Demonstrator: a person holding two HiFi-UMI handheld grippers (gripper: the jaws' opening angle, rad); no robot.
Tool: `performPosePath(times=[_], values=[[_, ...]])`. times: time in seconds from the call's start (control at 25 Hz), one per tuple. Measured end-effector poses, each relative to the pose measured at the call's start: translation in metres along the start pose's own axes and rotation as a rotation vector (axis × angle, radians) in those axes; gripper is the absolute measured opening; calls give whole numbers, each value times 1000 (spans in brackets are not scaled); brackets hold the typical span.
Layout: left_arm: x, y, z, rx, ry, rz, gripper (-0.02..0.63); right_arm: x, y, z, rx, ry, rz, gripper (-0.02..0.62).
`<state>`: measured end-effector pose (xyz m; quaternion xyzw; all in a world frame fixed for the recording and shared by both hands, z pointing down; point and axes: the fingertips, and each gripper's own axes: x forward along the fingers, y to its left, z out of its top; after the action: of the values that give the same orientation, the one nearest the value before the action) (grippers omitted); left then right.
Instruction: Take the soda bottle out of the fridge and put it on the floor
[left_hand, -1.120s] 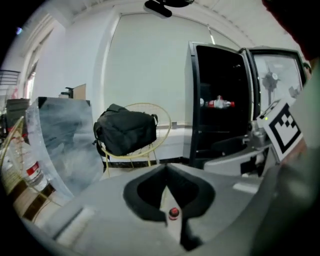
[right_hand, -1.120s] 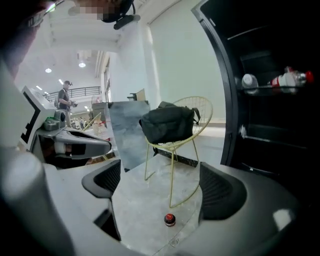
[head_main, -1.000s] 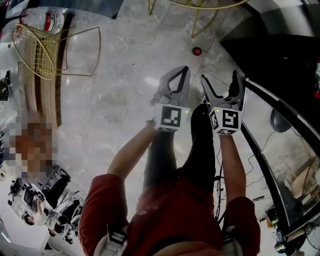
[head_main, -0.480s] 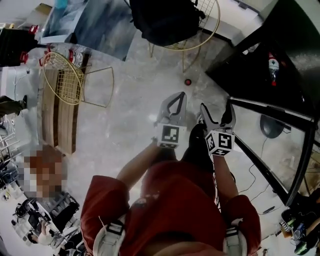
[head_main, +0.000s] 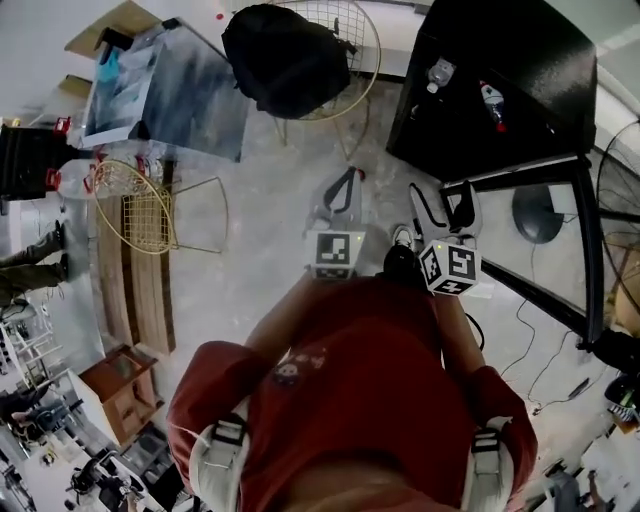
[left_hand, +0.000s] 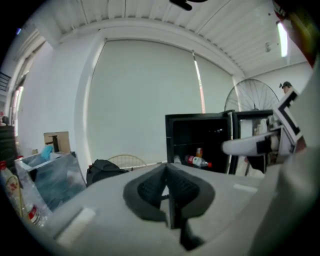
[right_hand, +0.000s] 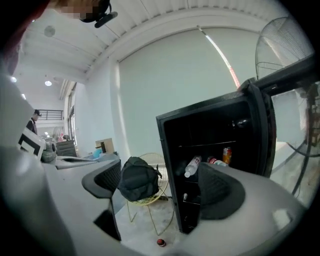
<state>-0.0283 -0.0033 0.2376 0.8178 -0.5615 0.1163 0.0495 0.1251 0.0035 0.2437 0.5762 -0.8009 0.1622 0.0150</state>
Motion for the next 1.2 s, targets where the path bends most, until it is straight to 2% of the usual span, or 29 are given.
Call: performPosePath(times=[0.2, 0.48, 1.2], values=[[15, -24, 21, 92, -22, -61, 0, -19, -33, 33, 7, -76, -88, 479], [24, -39, 51, 110, -50, -96, 0, -35, -51, 46, -50, -98, -143, 479], [18, -37, 68, 125, -93, -105, 0, -37, -43, 54, -113, -93, -159, 476]])
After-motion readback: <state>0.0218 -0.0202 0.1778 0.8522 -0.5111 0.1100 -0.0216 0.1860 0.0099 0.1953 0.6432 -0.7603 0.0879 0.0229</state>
